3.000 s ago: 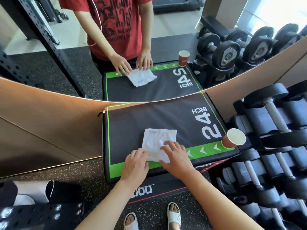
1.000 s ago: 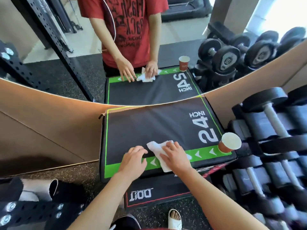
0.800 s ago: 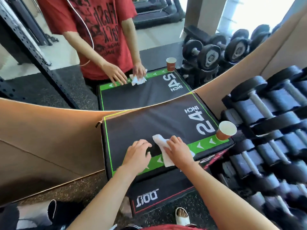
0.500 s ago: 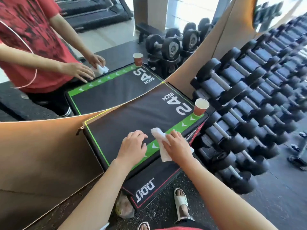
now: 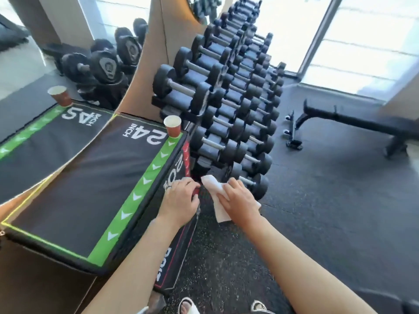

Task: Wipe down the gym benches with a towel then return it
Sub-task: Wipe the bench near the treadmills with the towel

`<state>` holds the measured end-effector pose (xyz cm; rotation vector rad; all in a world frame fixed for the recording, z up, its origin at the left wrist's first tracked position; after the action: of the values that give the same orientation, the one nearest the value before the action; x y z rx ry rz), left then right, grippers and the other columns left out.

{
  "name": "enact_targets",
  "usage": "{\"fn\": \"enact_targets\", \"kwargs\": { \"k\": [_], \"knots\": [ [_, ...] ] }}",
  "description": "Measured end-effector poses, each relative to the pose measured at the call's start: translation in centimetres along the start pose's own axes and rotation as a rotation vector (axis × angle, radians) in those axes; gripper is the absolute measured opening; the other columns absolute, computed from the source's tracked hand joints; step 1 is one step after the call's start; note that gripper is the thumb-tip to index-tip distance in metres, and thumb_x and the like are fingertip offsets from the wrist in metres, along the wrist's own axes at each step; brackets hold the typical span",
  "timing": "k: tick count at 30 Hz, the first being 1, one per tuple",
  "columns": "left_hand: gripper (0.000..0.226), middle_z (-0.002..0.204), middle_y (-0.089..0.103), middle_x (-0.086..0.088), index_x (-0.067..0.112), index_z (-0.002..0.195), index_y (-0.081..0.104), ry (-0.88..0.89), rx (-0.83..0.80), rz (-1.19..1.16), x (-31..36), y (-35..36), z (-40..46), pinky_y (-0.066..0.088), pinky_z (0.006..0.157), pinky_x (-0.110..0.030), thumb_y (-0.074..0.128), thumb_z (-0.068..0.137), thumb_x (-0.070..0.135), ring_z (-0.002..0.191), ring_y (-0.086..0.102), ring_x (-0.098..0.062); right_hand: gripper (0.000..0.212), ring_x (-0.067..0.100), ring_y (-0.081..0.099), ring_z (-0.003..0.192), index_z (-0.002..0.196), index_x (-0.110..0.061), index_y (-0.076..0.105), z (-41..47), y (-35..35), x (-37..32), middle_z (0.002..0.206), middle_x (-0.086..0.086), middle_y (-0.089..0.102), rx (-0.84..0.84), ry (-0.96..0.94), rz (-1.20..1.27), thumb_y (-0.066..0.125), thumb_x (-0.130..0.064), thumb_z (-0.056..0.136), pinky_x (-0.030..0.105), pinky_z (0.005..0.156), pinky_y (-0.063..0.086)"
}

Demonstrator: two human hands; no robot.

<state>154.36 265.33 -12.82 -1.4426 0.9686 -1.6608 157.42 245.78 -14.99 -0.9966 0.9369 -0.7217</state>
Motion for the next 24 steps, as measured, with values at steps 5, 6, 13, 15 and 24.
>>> {"fn": "enact_targets", "kwargs": {
  "k": [5, 6, 13, 15, 24],
  "knots": [
    [0.033, 0.126, 0.062, 0.003, 0.018, 0.124, 0.067, 0.140, -0.047, 0.019, 7.7, 3.5, 0.8, 0.051, 0.094, -0.045, 0.063, 0.092, 0.021, 0.115, 0.058, -0.025, 0.023, 0.037, 0.059, 0.089, 0.094, -0.003, 0.067, -5.8, -3.8, 6.2, 0.096, 0.016, 0.061, 0.044, 0.139, -0.039, 0.068, -0.025, 0.096, 0.050, 0.074, 0.053],
    [0.034, 0.126, 0.062, 0.002, 0.018, 0.125, 0.067, 0.167, -0.059, 0.027, 9.4, 4.3, 0.8, 0.051, 0.094, -0.045, 0.063, 0.092, 0.022, 0.116, 0.058, -0.025, 0.022, 0.036, 0.058, 0.089, 0.095, -0.003, 0.067, -7.0, -4.5, 7.5, 0.096, 0.016, 0.061, 0.049, 0.160, -0.041, 0.067, -0.025, 0.097, 0.050, 0.075, 0.052],
    [0.035, 0.130, 0.062, 0.001, 0.016, 0.127, 0.068, 0.308, -0.116, 0.031, 22.1, 10.0, -0.2, 0.050, 0.099, -0.043, 0.065, 0.094, 0.025, 0.121, 0.057, -0.023, 0.023, 0.032, 0.056, 0.088, 0.100, -0.005, 0.069, -17.0, -10.8, 17.2, 0.097, 0.011, 0.061, 0.124, 0.351, -0.009, 0.064, -0.027, 0.099, 0.044, 0.072, 0.052],
    [0.036, 0.132, 0.062, 0.000, 0.016, 0.129, 0.067, 0.347, -0.126, 0.043, 25.8, 11.6, -0.6, 0.049, 0.101, -0.044, 0.064, 0.094, 0.026, 0.124, 0.056, -0.024, 0.022, 0.027, 0.055, 0.087, 0.100, -0.007, 0.069, -19.9, -12.6, 20.1, 0.096, 0.006, 0.060, 0.163, 0.394, -0.005, 0.063, -0.029, 0.099, 0.037, 0.068, 0.048],
    [0.047, 0.146, 0.056, -0.004, 0.017, 0.137, 0.063, 0.467, -0.146, 0.079, 40.4, 18.5, -3.8, 0.042, 0.110, -0.048, 0.066, 0.094, 0.035, 0.138, 0.048, -0.026, 0.022, 0.025, 0.054, 0.087, 0.097, -0.008, 0.068, -32.7, -18.2, 31.2, 0.094, 0.004, 0.059, 0.263, 0.563, -0.001, 0.064, -0.030, 0.099, 0.038, 0.069, 0.049]
  ]
}}
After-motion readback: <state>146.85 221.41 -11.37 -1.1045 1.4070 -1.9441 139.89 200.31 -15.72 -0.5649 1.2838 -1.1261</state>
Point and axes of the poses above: each hand's wrist, its own z-axis towards the middle knuckle, its own y-axis out of the palm, x = y × z, the point moved 4 cm from there along z, towards the middle knuckle
